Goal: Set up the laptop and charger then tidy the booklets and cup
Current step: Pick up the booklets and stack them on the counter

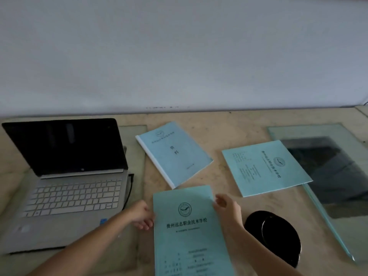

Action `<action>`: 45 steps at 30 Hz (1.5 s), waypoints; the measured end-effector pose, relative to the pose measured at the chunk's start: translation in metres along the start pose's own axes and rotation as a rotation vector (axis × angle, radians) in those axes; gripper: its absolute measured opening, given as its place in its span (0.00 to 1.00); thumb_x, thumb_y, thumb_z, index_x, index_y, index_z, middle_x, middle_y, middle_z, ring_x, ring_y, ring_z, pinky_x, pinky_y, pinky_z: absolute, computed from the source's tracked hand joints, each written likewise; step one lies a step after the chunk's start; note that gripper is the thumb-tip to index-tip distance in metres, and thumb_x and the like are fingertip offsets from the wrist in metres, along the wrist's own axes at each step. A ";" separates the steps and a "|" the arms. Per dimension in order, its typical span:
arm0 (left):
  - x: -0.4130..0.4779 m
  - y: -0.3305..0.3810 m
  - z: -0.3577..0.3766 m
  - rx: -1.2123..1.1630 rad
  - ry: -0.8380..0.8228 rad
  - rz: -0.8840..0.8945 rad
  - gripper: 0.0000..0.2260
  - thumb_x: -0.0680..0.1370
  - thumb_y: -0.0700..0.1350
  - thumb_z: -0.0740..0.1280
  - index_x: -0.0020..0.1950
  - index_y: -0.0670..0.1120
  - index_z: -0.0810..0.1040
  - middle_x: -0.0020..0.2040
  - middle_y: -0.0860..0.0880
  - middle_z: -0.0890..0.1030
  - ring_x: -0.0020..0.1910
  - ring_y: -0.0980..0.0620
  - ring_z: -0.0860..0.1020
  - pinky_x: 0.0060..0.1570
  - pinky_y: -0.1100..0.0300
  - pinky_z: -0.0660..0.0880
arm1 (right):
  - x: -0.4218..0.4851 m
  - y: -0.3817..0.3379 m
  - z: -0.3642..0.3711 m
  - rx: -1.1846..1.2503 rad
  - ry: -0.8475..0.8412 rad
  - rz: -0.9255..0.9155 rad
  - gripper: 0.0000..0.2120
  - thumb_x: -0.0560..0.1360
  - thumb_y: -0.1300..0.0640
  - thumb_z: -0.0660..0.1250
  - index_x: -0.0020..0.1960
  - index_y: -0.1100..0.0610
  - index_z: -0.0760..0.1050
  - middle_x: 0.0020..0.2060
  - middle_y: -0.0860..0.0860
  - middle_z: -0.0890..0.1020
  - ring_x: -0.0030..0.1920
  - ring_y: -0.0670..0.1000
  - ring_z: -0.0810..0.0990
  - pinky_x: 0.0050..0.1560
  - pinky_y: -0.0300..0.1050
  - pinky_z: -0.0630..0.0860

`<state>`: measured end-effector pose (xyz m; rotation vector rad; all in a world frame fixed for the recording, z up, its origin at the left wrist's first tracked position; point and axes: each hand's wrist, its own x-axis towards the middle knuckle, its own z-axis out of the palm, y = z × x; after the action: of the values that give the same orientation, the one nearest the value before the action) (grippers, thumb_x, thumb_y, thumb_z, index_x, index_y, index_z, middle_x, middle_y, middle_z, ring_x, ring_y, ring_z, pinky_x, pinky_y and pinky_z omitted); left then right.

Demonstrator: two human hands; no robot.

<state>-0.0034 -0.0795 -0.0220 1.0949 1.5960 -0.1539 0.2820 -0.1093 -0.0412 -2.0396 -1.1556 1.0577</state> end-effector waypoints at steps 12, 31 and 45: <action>0.078 0.072 -0.078 -0.564 0.474 0.138 0.21 0.75 0.49 0.69 0.62 0.37 0.75 0.54 0.39 0.81 0.52 0.45 0.79 0.59 0.52 0.75 | 0.164 -0.111 0.038 -0.162 -0.139 -0.211 0.24 0.72 0.54 0.72 0.67 0.59 0.73 0.61 0.55 0.79 0.59 0.54 0.78 0.57 0.44 0.71; 0.135 0.106 -0.056 -1.273 0.335 0.182 0.24 0.72 0.31 0.68 0.65 0.46 0.71 0.57 0.44 0.79 0.55 0.43 0.77 0.49 0.53 0.75 | 0.216 -0.104 0.058 -0.298 -0.155 -0.224 0.30 0.72 0.50 0.70 0.70 0.56 0.67 0.65 0.53 0.74 0.66 0.56 0.70 0.65 0.53 0.68; 0.086 0.106 -0.072 -1.210 0.036 0.413 0.16 0.75 0.36 0.64 0.63 0.43 0.75 0.51 0.45 0.82 0.47 0.46 0.82 0.41 0.54 0.79 | 0.184 -0.097 0.051 0.139 -0.312 0.096 0.18 0.77 0.49 0.65 0.60 0.60 0.76 0.51 0.55 0.79 0.53 0.54 0.76 0.58 0.48 0.70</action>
<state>0.0264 0.0717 -0.0212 0.4127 1.1089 0.9891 0.2552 0.1026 -0.0592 -1.8824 -1.1046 1.5025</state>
